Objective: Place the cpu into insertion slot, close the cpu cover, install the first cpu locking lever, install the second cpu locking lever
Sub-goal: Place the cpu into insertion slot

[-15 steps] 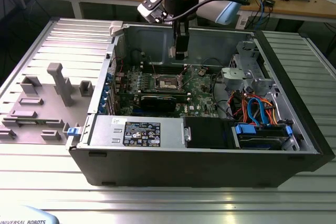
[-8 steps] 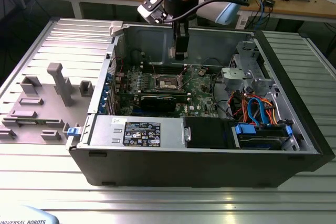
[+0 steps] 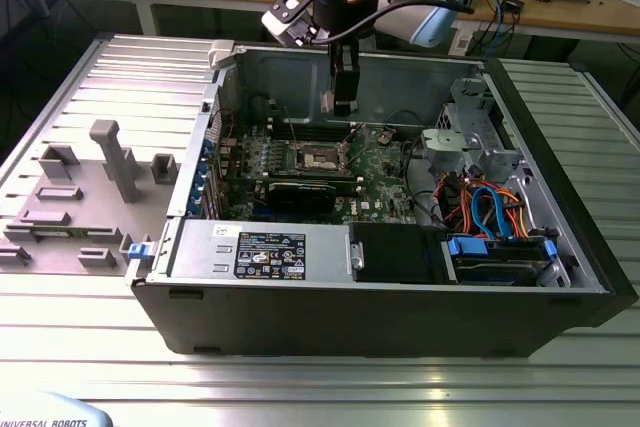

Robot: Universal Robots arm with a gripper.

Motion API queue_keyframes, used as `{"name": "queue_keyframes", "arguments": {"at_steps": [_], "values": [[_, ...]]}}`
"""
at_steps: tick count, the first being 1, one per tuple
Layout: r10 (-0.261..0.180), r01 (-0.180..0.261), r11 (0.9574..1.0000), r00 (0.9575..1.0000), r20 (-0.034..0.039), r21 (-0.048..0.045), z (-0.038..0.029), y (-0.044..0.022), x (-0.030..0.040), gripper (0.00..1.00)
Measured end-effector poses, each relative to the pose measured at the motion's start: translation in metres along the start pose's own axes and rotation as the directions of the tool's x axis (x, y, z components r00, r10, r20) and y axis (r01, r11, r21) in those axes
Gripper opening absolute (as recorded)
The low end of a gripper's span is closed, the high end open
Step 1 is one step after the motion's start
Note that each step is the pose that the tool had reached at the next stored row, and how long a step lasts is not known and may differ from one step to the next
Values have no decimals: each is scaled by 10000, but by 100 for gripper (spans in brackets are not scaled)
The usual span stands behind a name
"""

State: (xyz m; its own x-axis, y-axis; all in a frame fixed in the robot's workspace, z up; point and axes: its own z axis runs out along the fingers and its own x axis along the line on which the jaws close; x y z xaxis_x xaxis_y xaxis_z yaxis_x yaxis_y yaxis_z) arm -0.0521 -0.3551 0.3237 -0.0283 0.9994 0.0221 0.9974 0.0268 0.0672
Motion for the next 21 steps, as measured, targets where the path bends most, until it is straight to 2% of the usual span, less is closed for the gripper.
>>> {"name": "queue_keyframes", "arguments": {"at_steps": [21], "values": [[0, 0, 10000, 10000, 0, 0, 63, -10, -1, 54]]}}
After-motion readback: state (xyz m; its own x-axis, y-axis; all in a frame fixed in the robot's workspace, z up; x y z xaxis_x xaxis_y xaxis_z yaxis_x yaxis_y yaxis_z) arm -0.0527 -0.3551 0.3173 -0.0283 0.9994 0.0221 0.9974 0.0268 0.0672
